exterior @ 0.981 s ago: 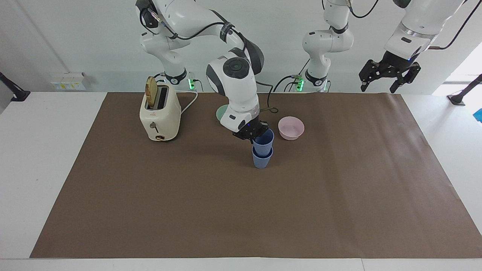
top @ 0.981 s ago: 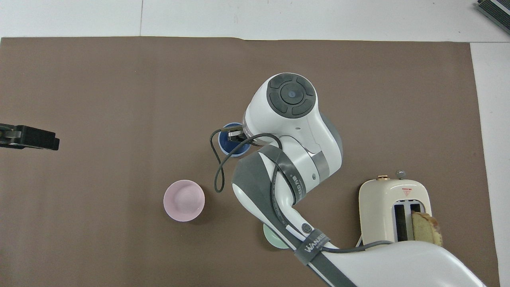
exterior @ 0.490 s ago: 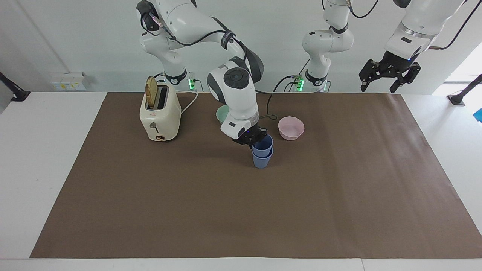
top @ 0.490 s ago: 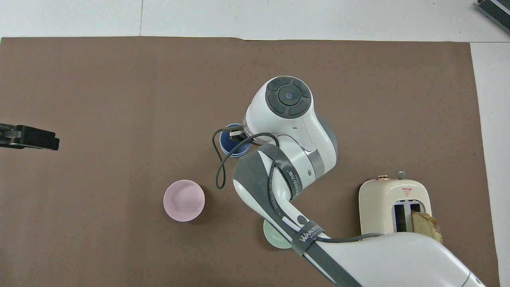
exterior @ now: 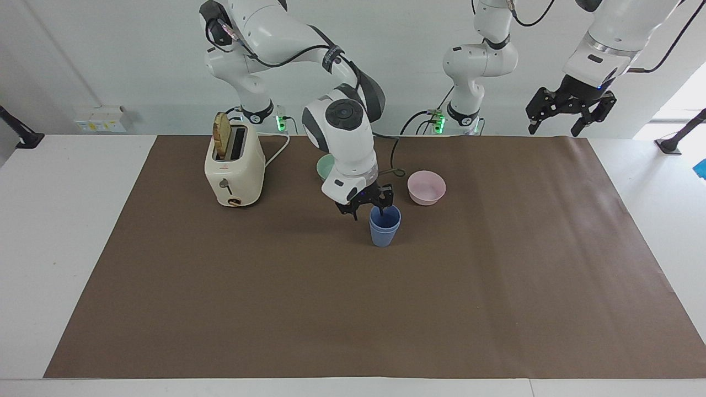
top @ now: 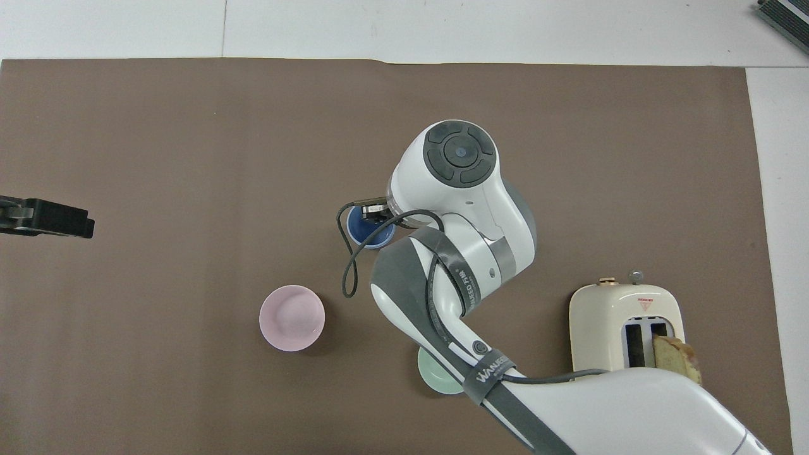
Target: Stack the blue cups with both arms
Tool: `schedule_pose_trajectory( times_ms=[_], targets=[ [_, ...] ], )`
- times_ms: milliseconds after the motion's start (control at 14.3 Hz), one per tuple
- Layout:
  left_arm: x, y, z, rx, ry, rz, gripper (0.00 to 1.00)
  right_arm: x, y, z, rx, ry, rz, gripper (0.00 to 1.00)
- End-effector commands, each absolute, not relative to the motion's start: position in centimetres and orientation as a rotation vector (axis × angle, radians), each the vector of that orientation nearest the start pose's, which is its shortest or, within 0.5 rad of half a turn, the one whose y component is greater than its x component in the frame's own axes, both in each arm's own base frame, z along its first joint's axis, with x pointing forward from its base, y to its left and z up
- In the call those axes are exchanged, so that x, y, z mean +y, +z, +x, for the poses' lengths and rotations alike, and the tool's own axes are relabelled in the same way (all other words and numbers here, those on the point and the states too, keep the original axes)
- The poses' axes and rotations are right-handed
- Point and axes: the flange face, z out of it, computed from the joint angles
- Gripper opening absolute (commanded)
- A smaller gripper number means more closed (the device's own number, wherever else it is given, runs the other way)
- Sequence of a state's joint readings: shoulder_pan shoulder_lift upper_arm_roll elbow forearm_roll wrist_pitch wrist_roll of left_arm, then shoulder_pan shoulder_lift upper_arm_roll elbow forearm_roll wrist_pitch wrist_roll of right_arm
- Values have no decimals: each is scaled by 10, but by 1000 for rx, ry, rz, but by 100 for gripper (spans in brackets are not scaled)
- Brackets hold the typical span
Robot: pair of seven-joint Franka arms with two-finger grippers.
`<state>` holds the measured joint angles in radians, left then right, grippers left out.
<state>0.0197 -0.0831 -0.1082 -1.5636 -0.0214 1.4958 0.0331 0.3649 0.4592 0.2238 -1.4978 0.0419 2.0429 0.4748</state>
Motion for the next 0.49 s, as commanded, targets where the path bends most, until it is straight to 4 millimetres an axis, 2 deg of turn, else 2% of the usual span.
schedule_pose_trajectory(
  times_ms=[0,140,280,420],
  targets=[
    [-47,672,514,173,-18,-3142,100,346,421,600,-97,-26,-2996,100],
    [-48,672,514,176,-18,-3143,100,330,428,607,-130,-44,-3015,100],
    [-48,672,514,176,-18,-3143,100,284,440,624,-89,-38,-3033,100],
    [-48,672,514,175,-18,-3142,100,237,454,637,-131,-34,-3044,100]
  ],
)
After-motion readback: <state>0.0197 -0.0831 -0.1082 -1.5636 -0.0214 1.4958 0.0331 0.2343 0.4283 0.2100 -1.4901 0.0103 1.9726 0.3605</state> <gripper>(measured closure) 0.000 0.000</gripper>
